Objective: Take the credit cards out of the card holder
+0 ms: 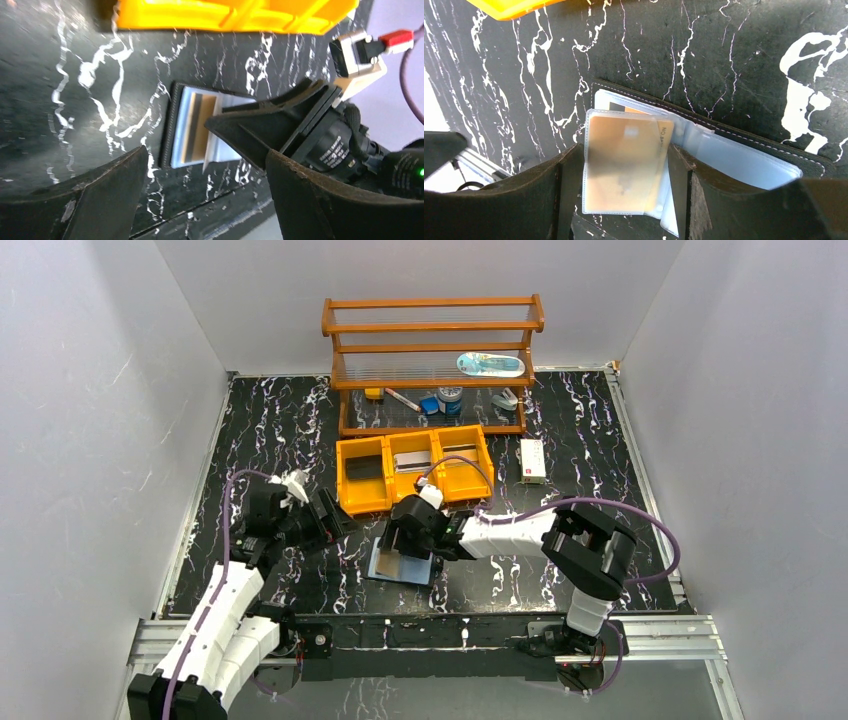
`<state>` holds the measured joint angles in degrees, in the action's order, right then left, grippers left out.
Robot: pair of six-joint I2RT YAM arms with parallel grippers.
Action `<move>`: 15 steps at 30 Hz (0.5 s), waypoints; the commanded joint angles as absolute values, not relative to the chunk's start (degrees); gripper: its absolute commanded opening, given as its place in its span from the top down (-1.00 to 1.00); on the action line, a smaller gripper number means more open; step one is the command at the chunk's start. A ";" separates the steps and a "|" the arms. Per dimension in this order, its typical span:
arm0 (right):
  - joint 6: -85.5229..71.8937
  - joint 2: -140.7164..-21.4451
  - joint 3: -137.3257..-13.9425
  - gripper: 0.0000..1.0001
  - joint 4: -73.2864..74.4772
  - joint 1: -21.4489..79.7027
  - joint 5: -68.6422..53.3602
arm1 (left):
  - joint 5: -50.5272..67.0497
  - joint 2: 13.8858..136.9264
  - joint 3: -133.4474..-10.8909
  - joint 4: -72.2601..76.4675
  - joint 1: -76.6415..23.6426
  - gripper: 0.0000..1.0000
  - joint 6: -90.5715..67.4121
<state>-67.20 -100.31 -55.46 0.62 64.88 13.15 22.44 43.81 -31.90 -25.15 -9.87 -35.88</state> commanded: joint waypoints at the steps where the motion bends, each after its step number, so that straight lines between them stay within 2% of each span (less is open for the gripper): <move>1: -68.71 -102.13 -51.89 -0.40 -1.32 64.41 10.13 | 33.31 43.47 -27.85 -21.10 -9.84 -0.64 -41.84; 5: -69.85 -101.74 -50.19 -0.40 -3.74 63.84 7.80 | 32.63 48.03 -26.96 -20.40 -13.11 -0.49 -41.22; 8: -70.14 -101.23 -49.66 -0.40 -4.91 63.81 7.54 | 25.70 50.78 -27.33 -19.79 -19.45 -0.47 -41.93; 11: -69.96 -101.60 -49.87 -0.40 -4.41 63.46 7.31 | 24.33 51.43 -25.92 -16.20 -22.58 -0.43 -42.03; 15: -70.05 -101.50 -49.34 -0.40 -5.04 63.28 6.79 | 25.12 51.30 -21.36 -8.79 -22.59 -0.16 -41.71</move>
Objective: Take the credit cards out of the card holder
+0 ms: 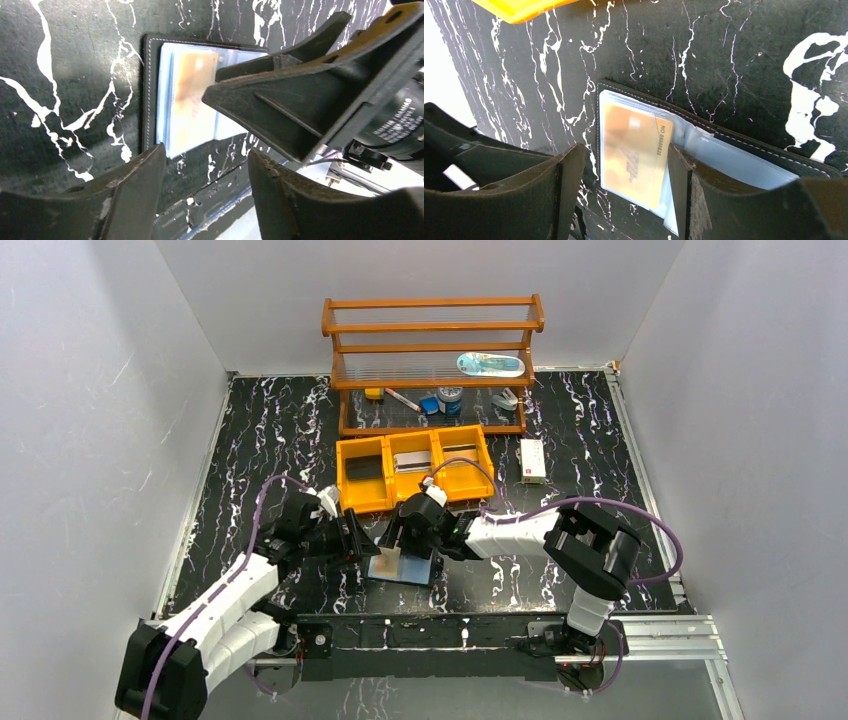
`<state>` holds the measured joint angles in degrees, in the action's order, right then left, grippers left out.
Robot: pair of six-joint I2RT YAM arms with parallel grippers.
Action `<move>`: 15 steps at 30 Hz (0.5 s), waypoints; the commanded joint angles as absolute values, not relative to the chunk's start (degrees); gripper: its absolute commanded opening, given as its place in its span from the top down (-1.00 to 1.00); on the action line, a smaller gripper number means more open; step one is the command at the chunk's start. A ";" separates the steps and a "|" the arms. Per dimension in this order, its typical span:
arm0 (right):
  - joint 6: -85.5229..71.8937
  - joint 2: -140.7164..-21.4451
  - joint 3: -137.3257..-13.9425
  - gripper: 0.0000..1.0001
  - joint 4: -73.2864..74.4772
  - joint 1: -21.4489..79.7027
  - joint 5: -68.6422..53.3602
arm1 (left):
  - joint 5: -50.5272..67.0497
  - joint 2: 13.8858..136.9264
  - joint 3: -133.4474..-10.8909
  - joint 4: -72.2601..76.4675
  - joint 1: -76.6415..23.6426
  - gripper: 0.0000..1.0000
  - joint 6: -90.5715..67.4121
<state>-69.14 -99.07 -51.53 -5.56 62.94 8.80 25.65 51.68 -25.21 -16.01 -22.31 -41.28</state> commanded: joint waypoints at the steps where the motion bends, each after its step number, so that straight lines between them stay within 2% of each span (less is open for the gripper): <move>1: -70.05 -101.38 -49.23 -0.40 -5.13 63.28 6.78 | 25.96 51.48 -20.13 -6.38 -22.59 -0.11 -41.86; 7: -69.94 -101.28 -49.73 -0.40 -3.37 63.19 7.64 | 27.57 51.97 -17.76 -2.11 -22.68 0.04 -43.22; 15: -66.53 -104.20 -59.20 -0.51 11.18 63.94 14.09 | 7.15 38.20 -20.48 -18.57 -22.76 0.02 -46.53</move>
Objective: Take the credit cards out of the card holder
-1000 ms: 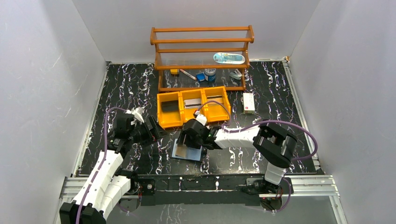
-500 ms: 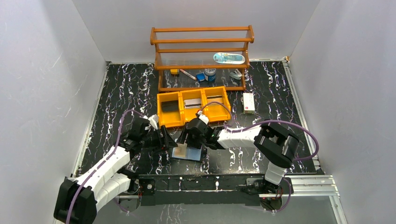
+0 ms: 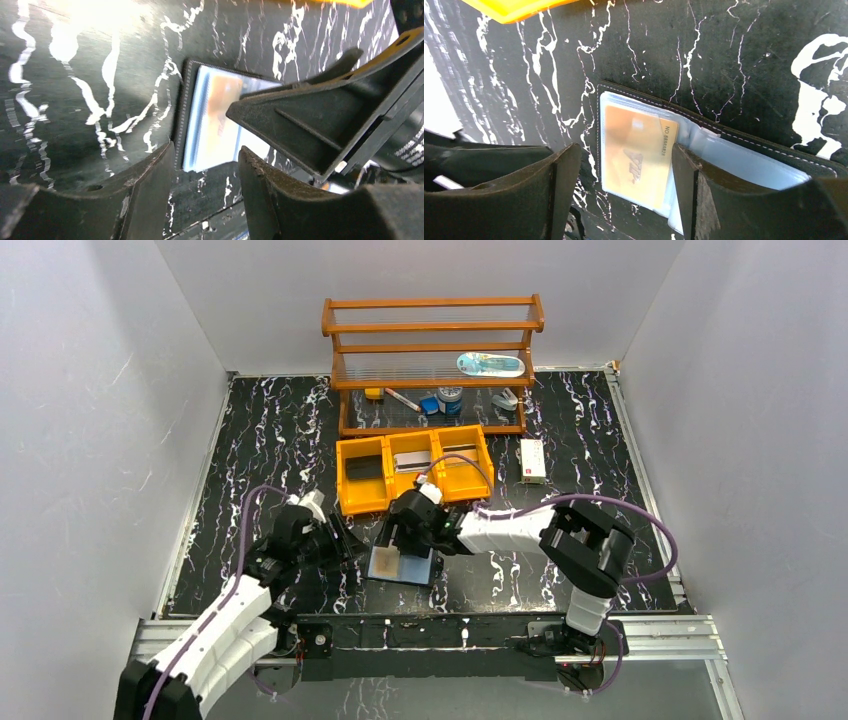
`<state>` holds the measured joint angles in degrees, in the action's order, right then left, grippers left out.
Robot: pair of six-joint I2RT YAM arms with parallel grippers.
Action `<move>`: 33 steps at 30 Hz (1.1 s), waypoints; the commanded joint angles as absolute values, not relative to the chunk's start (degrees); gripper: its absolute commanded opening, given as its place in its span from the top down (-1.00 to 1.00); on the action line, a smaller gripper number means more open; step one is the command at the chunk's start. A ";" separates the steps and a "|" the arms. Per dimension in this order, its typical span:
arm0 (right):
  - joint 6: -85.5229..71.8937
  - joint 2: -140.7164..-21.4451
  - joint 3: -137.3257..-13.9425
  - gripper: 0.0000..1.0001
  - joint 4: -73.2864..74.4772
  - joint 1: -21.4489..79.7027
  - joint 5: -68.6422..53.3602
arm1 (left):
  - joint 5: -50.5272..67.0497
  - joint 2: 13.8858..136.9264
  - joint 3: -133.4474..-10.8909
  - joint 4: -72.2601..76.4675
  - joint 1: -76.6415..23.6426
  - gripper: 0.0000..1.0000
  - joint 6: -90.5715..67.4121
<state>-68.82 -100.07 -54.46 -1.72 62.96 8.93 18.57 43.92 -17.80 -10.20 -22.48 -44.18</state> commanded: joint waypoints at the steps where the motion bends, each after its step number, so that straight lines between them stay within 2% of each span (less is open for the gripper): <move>1: -66.46 -104.95 -60.66 -0.53 13.57 64.29 15.27 | 5.46 36.62 -20.70 -19.77 -22.81 0.02 -46.98; 9: -67.10 -112.10 -72.62 -0.56 28.89 67.75 23.79 | -4.33 30.40 -23.60 -27.35 -22.85 -0.16 -51.52; 16: -68.54 -115.65 -78.05 -0.47 35.33 69.72 28.39 | -6.29 26.95 -24.76 -29.67 -22.85 -0.18 -52.53; 26: -69.51 -118.57 -81.22 -0.39 39.37 70.96 31.18 | -6.01 25.83 -24.69 -30.13 -22.85 -0.18 -53.17; 33: -69.07 -117.36 -79.52 -0.24 36.83 71.15 30.36 | -5.32 26.22 -24.76 -29.99 -22.85 -0.18 -53.11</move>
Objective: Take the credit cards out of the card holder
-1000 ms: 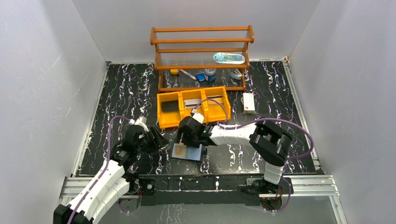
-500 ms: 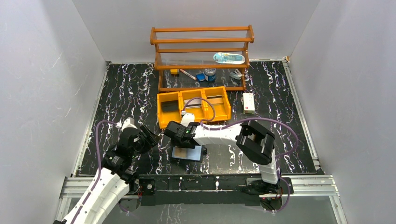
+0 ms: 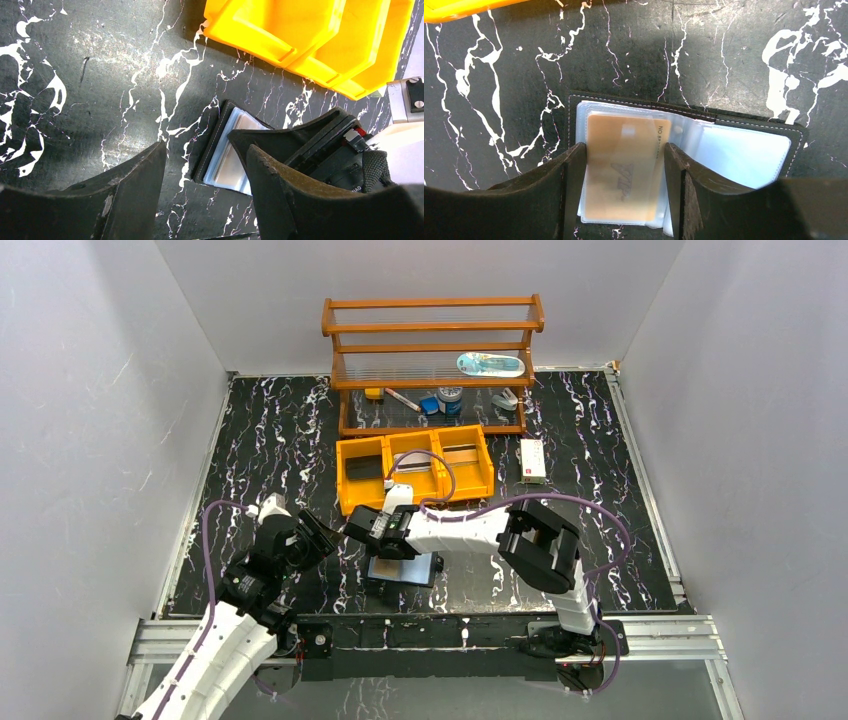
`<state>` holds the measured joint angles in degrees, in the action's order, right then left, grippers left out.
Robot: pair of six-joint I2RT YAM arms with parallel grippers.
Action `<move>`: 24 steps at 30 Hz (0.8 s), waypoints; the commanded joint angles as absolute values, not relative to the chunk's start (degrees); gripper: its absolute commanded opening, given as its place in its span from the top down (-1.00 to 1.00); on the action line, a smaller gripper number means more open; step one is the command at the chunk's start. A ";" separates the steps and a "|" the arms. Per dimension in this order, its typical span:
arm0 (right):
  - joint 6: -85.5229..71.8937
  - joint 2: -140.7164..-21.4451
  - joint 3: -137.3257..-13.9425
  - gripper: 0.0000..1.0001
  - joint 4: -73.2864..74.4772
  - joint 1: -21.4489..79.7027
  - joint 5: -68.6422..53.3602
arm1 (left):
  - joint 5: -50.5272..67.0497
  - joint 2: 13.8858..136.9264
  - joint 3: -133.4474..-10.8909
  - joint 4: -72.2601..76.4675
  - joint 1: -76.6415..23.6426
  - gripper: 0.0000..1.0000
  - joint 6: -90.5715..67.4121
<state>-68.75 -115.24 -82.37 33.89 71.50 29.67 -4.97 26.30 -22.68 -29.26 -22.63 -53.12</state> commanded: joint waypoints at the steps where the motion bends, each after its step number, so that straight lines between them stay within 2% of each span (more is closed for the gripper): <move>1: -69.00 -116.67 -78.56 -0.23 35.43 71.14 29.98 | -5.00 26.38 -24.85 -29.90 -22.85 -0.18 -52.97; 14: -68.20 -107.33 -62.84 -0.24 14.43 67.77 19.51 | 8.45 33.21 -22.93 -20.79 -22.85 -0.19 -48.82; 18: -68.10 -106.79 -61.19 -0.28 12.85 66.99 17.91 | 13.54 37.11 -22.29 -17.19 -22.85 -0.19 -48.26; 24: -67.83 -107.40 -60.99 -0.30 12.55 66.65 16.90 | 14.53 39.02 -22.76 -16.49 -22.85 -0.20 -47.04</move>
<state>-68.36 -104.44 -63.83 11.75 67.11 19.09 11.38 38.98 -22.65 -18.28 -22.65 -48.60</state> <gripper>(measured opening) 0.648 0.599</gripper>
